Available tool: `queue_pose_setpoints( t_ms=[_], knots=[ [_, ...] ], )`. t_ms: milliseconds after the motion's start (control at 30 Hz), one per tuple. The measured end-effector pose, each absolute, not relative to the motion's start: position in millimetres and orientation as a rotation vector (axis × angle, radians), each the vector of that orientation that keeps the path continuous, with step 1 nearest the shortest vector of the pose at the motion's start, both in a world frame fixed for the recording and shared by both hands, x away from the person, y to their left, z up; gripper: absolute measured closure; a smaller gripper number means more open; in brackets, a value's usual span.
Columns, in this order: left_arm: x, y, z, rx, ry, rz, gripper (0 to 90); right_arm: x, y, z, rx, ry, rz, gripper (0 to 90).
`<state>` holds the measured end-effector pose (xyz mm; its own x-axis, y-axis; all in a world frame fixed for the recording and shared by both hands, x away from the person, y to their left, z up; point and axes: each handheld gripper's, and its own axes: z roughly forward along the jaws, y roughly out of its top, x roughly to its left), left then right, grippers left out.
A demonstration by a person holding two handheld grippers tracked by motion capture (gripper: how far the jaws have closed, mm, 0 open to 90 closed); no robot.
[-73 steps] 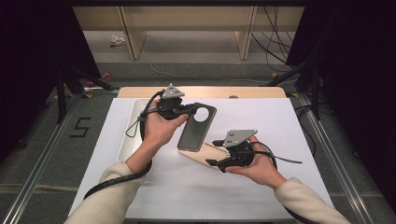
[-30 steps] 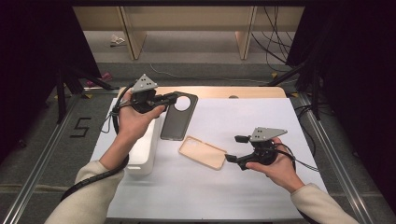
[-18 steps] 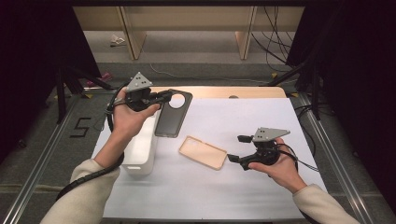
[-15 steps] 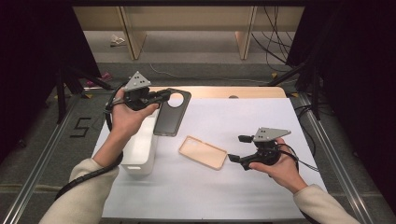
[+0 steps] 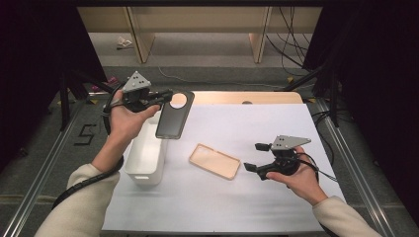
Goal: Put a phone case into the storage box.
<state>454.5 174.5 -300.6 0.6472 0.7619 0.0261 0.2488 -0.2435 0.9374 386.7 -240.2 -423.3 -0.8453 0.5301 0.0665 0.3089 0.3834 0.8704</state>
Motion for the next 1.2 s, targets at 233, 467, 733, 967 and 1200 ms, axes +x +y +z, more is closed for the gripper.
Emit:
queue_pose_setpoints(
  t_ms=[233,467,733,967,1200],
  knots=[
    [458.3,181.3,-299.0,1.794,0.813,0.617,81.2,386.6,-241.2,-423.4,0.750,2.415,1.449,16.0],
    [462.2,190.4,-297.8,1.790,0.825,0.634,81.2,386.0,-242.8,-423.2,0.754,2.412,1.447,15.9],
    [465.8,198.1,-296.6,1.788,0.838,0.649,81.1,386.1,-243.5,-423.4,0.757,2.410,1.448,16.0],
    [470.3,204.8,-299.1,1.785,0.854,0.654,81.1,386.4,-244.0,-423.4,0.757,2.408,1.451,16.0],
    [475.9,210.5,-300.2,1.786,0.863,0.666,81.1,386.5,-243.9,-423.7,0.757,2.411,1.450,16.0]
  ],
)
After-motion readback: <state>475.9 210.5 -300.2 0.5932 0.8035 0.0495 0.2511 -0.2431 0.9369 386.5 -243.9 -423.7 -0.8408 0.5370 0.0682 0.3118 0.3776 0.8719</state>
